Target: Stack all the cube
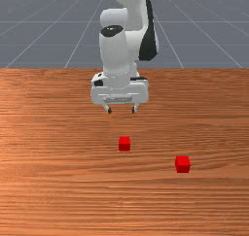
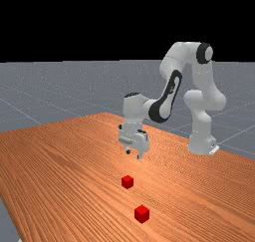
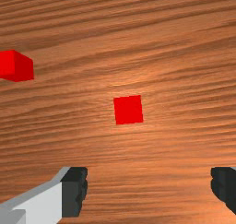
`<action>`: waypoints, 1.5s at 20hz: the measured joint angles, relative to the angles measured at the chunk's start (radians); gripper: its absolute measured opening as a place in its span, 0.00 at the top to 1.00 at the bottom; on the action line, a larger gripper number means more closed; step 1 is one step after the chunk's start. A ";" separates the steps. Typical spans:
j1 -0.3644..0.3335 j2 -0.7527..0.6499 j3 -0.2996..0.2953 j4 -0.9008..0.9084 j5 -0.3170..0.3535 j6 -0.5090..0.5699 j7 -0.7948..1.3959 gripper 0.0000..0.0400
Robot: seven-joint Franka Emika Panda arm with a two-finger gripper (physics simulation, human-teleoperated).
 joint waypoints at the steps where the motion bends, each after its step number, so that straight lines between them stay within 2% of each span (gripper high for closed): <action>1: 0.011 0.036 0.011 -0.002 0.003 0.023 0.002 0.00; 6: 0.032 0.239 0.021 0.083 0.005 0.126 0.020 0.00; 16: 0.048 0.374 0.003 0.193 -0.018 0.188 0.034 0.00; 17: 0.049 0.379 0.001 0.197 -0.019 0.189 0.037 0.39; 18: 0.052 0.380 -0.001 0.199 -0.019 0.188 0.040 0.53; 21: 0.083 0.336 0.004 0.194 -0.028 0.181 0.057 0.53; 23: 0.137 0.299 0.001 0.216 -0.033 0.167 0.118 0.53; 27: 0.259 0.319 -0.030 0.401 -0.102 0.038 0.235 0.53; 30: 0.303 0.346 -0.043 0.453 -0.137 -0.007 0.269 0.53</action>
